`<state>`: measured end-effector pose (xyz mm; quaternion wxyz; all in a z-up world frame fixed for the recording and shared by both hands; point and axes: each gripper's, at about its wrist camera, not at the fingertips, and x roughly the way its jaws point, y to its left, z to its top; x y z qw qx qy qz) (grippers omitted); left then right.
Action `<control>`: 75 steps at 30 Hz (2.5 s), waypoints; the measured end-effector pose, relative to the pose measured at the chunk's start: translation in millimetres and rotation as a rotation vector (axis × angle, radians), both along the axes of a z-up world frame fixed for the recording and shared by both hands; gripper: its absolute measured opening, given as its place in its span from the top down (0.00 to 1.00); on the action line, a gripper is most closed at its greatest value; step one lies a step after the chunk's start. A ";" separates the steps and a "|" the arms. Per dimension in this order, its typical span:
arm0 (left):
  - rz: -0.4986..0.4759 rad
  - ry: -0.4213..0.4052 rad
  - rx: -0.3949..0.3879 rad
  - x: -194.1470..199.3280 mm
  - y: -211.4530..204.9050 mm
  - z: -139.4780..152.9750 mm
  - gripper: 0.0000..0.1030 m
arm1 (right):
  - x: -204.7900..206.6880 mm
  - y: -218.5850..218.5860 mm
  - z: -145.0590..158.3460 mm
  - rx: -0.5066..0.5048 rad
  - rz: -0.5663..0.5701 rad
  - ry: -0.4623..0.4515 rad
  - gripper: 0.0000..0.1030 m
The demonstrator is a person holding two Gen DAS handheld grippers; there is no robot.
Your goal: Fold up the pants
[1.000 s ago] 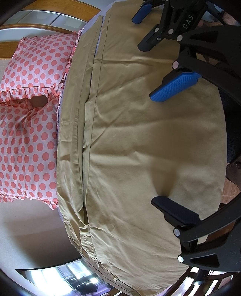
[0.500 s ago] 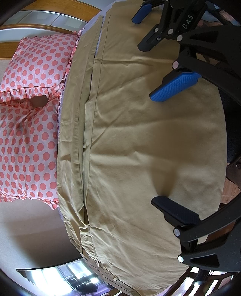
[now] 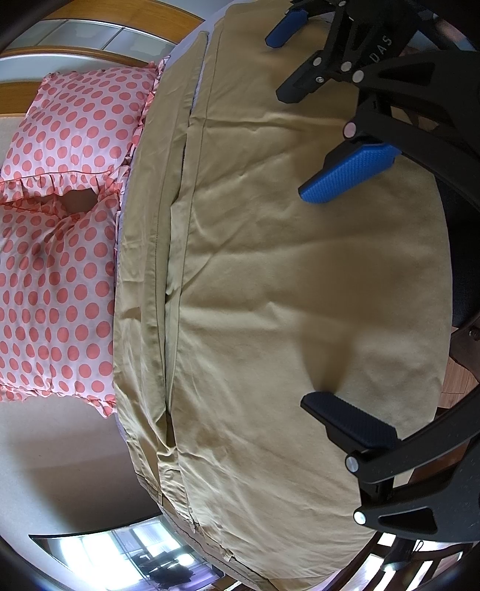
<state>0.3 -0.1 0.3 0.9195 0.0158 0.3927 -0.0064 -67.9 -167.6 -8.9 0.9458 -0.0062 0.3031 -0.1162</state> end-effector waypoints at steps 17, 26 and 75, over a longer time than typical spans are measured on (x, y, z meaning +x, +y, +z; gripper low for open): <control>-0.065 -0.142 -0.062 36.4 24.5 49.1 0.02 | 230.5 -283.0 102.7 0.300 -0.607 0.217 0.34; -0.084 -0.147 -0.033 51.0 29.2 41.4 0.02 | 286.7 -321.2 58.5 0.184 -0.746 0.245 0.58; 0.338 0.182 -0.383 274.3 244.2 48.3 0.49 | -69.3 -294.3 25.5 0.943 -0.400 -0.409 0.98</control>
